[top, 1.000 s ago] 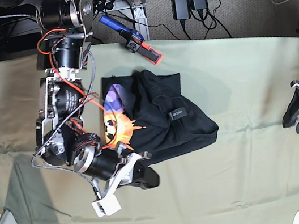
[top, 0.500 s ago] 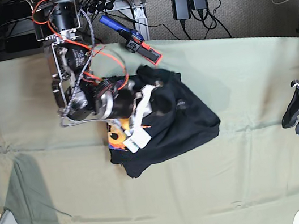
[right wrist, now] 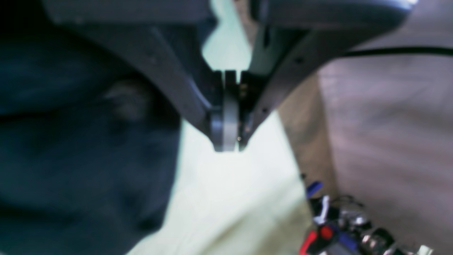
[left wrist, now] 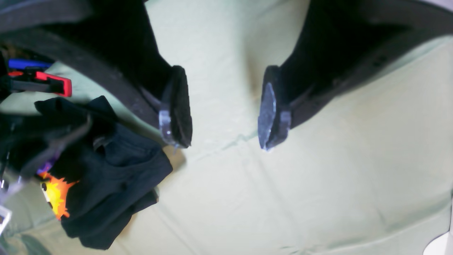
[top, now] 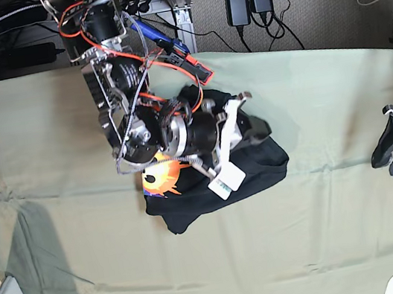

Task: Fold the T-shirt properly
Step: 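Lift and flip the folded bundle over with the right gripper, then grasp the bundle's edge with the left gripper while right holds it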

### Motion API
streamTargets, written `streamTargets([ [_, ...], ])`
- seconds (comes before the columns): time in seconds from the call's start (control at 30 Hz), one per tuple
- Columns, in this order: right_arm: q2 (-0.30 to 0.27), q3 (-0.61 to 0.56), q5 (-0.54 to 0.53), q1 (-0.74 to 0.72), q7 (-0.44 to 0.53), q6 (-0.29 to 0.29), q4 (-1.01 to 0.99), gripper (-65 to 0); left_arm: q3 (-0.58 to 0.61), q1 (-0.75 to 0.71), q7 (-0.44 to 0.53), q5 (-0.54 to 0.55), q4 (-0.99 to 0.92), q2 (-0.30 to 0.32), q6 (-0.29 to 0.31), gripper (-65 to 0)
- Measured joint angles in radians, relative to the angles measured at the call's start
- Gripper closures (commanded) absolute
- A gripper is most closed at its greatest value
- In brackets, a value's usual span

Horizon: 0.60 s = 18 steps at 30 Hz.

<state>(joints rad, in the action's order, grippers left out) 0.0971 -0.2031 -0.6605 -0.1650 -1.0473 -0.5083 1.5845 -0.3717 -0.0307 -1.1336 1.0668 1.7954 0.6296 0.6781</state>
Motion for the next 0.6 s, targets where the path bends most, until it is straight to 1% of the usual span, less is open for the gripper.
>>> streamTargets([
  [0.03, 0.000, 0.015, 0.027, -0.014, 0.011, 0.000, 0.000, 0.0, 0.000, 0.000, 0.000, 0.000, 0.000, 0.006, 0.000, -29.5],
  [0.1, 0.000, 0.056, 0.092, -0.041, 0.040, 0.000, 0.000, 0.0, 0.000, 0.000, -0.020, 0.032, 0.000, 0.019, 0.000, -16.1],
  [0.2, -0.006, 0.138, 0.191, -0.082, 0.087, 0.000, 0.000, 0.0, 0.000, -0.014, -0.084, 0.156, 0.000, 0.021, 0.000, -1.4],
  [0.23, -0.009, 0.169, 0.212, -0.098, 0.098, 0.000, 0.000, 0.0, 0.002, -0.026, -0.110, 0.185, 0.002, 0.021, 0.000, 0.0],
  [0.27, -0.014, 0.197, 0.218, -0.115, 0.104, 0.000, -0.002, 0.0, 0.006, -0.040, -0.121, 0.200, 0.003, 0.021, 0.001, 0.0],
  [0.4, -0.051, 0.293, 0.226, -0.200, 0.121, 0.000, -0.087, 0.0, 0.056, -0.084, -0.156, 0.205, 0.021, 0.016, 0.004, 0.0],
  [0.5, -0.094, 0.338, 0.229, -0.251, 0.142, 0.001, -0.195, 0.0, 0.158, -0.089, -0.183, 0.207, 0.093, 0.016, 0.005, 0.0],
  [0.6, -0.135, 0.365, 0.238, -0.268, 0.143, 0.001, -0.286, 0.0, 0.278, -0.086, -0.201, 0.204, 0.188, 0.016, 0.005, 0.0],
])
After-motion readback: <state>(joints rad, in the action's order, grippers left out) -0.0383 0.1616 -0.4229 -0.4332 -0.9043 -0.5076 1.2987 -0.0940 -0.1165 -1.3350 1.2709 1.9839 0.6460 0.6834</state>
